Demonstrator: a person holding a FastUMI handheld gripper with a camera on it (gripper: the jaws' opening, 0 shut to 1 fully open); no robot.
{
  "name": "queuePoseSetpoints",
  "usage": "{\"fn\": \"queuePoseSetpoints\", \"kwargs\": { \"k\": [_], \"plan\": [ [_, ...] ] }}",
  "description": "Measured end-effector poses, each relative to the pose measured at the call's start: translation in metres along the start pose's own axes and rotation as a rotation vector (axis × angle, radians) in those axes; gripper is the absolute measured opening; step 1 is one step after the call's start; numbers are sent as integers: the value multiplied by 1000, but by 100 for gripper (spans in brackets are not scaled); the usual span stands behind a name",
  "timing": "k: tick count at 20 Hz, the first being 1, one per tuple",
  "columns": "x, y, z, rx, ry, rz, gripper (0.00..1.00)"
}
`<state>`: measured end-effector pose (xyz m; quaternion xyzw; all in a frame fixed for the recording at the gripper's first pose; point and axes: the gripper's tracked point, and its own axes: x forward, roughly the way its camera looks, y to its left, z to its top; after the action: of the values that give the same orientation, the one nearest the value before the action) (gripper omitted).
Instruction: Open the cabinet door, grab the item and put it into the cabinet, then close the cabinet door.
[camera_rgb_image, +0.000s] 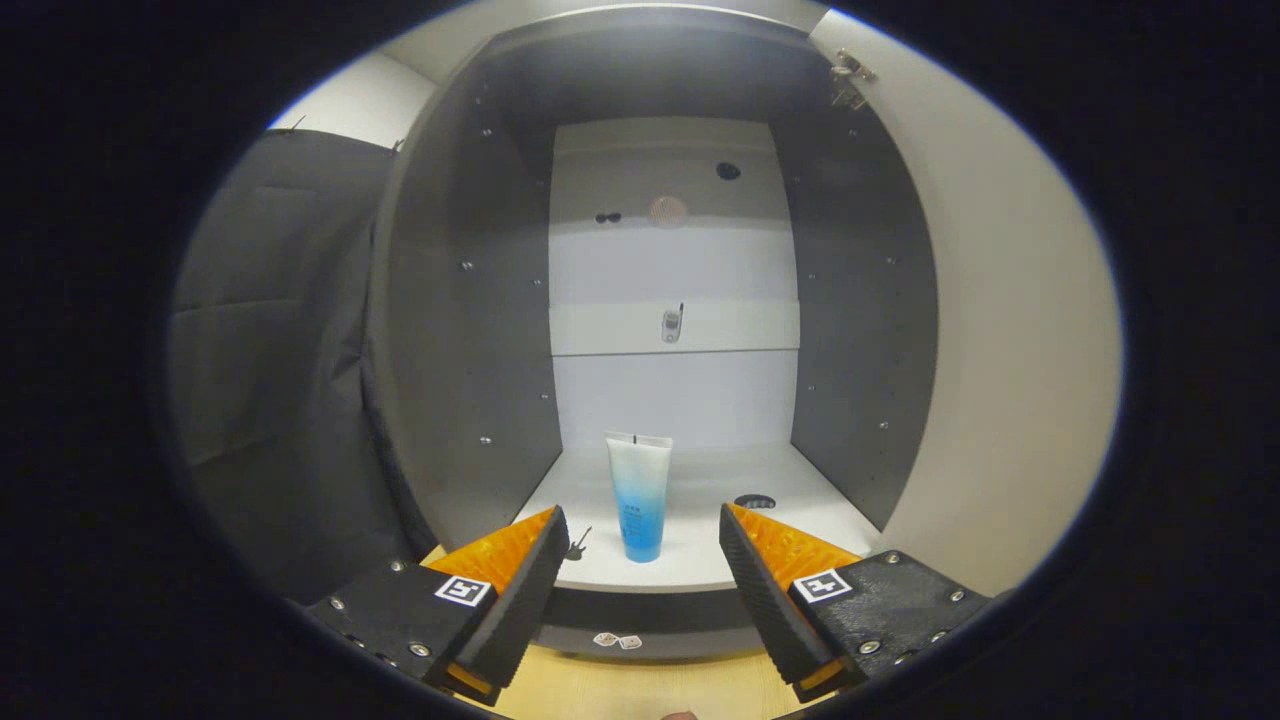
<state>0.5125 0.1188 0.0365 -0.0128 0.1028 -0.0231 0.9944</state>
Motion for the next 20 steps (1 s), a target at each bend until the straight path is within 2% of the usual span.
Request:
{"fn": "queuePoseSetpoints", "kwargs": {
  "k": [8, 20],
  "plan": [
    [-113, -22, 11, 34, -70, 33, 94],
    [-254, -62, 19, 38, -154, 54, 93]
  ]
}}
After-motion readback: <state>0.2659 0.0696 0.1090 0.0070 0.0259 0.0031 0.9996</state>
